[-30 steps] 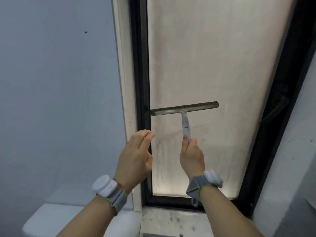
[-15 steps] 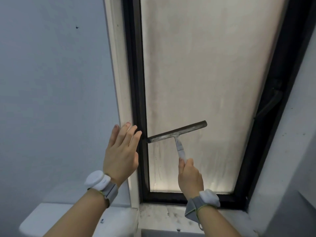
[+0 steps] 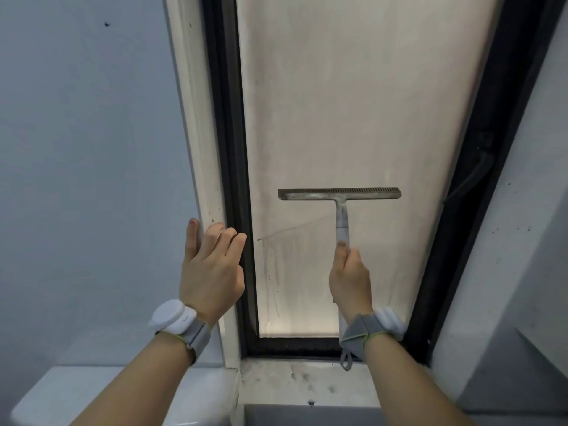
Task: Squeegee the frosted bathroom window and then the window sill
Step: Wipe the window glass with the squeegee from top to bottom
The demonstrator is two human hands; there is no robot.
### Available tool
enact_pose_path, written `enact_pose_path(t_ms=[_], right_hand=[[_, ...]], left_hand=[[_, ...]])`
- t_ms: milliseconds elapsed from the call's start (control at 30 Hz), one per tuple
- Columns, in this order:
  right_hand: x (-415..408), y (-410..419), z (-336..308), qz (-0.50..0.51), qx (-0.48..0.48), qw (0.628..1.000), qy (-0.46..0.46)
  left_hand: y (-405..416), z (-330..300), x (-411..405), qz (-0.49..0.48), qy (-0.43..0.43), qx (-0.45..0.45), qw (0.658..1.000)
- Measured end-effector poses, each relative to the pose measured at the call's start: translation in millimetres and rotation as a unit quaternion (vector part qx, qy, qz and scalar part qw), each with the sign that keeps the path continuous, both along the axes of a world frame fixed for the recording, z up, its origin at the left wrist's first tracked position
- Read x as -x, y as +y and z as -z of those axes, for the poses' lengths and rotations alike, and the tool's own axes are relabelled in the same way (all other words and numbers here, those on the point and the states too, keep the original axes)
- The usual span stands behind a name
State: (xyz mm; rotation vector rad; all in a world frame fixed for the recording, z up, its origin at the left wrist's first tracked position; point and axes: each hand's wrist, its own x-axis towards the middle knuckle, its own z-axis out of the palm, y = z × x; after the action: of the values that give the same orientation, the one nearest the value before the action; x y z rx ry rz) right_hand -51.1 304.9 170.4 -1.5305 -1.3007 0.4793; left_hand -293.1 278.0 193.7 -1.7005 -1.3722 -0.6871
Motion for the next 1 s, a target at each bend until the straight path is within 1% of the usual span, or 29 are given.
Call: enact_pose_path(t_ms=[133,300,533,633,733,867,1000], right_hand=[[10,-1,41,0.002,0.013,1.000,-0.001],[17,-13,88,0.004,0.061,0.998,-0.020],[11,-26,97,0.004,0.106,0.992,-0.063],[8,-35,92,0.004,0.106,0.992,-0.065],[13,-36,64,0.020,0.055,0.997,-0.055],[27,-21,22,0.018,-0.005,0.998,-0.053],[41,-4,5,0.021,-0.016,0.998,-0.058]], left_hand=[[5,3,3,-0.003,0.016,-0.010,1.000],[5,3,3,-0.005,0.021,-0.020,1.000],[3,1,3,-0.005,0.024,-0.012,1.000],[4,1,4,-0.005,0.029,-0.010,1.000],[3,2,5,-0.002,0.024,-0.008,1.000],[3,2,7,0.006,0.026,-0.004,1.000],[3,2,9,0.008,0.029,-0.004,1.000]])
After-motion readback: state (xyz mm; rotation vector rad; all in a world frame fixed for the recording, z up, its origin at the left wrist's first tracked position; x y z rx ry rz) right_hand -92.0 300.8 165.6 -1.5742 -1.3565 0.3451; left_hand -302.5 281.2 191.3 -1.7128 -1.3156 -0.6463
